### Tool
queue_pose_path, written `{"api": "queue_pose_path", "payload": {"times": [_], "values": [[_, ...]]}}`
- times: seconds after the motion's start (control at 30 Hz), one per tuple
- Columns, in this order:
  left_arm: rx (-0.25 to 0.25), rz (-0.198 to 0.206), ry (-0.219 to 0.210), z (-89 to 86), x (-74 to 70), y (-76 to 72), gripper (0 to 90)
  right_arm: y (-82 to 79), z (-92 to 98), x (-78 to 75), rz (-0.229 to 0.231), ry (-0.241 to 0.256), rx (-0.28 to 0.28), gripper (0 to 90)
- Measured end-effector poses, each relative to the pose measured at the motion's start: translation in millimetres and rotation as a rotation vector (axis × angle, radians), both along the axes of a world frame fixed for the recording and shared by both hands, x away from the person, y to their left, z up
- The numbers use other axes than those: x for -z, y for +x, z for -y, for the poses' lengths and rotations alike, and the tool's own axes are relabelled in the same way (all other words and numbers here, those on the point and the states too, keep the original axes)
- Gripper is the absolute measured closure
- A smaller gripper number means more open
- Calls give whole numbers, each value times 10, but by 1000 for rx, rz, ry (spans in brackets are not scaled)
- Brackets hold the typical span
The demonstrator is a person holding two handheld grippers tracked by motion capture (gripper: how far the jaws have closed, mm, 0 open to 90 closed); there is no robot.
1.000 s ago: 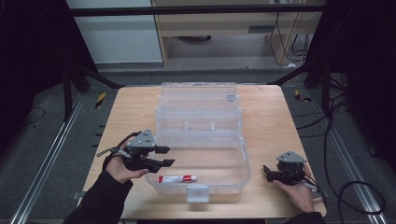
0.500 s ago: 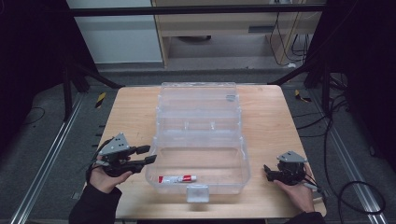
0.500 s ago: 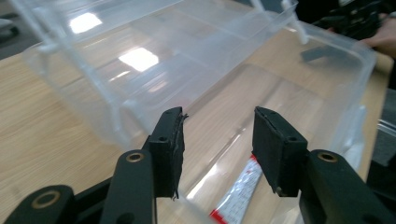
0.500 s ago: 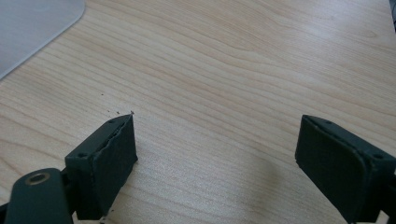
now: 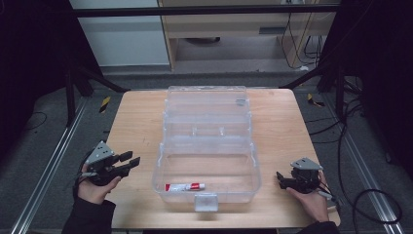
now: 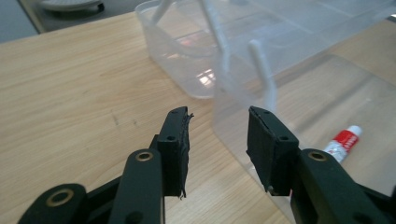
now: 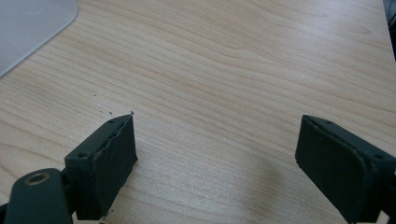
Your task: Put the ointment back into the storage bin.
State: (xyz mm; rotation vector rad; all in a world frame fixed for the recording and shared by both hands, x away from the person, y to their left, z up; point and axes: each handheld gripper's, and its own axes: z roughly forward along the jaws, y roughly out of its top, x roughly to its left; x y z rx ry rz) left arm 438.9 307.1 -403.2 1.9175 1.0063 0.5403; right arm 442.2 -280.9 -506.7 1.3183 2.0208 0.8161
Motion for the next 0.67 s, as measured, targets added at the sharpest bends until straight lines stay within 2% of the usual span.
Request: {"api": "queue_pose_path", "payload": {"times": [0.3, 0.4, 0.5, 0.6, 0.67], "values": [[-182, -42, 23, -185, 295, 131, 552, -1, 26, -10, 6, 6, 8, 127], [-224, -37, 61, -225, 373, 161, 503, 0, 34, -15, 7, 7, 12, 127], [-257, -55, 93, -261, 459, 197, 451, -6, 38, -24, 9, 10, 13, 127], [-271, -72, 106, -276, 527, 213, 401, -14, 54, -36, 14, 12, 12, 126], [-285, -70, 114, -298, 557, 222, 379, -14, 57, -37, 17, 21, 15, 126]]}}
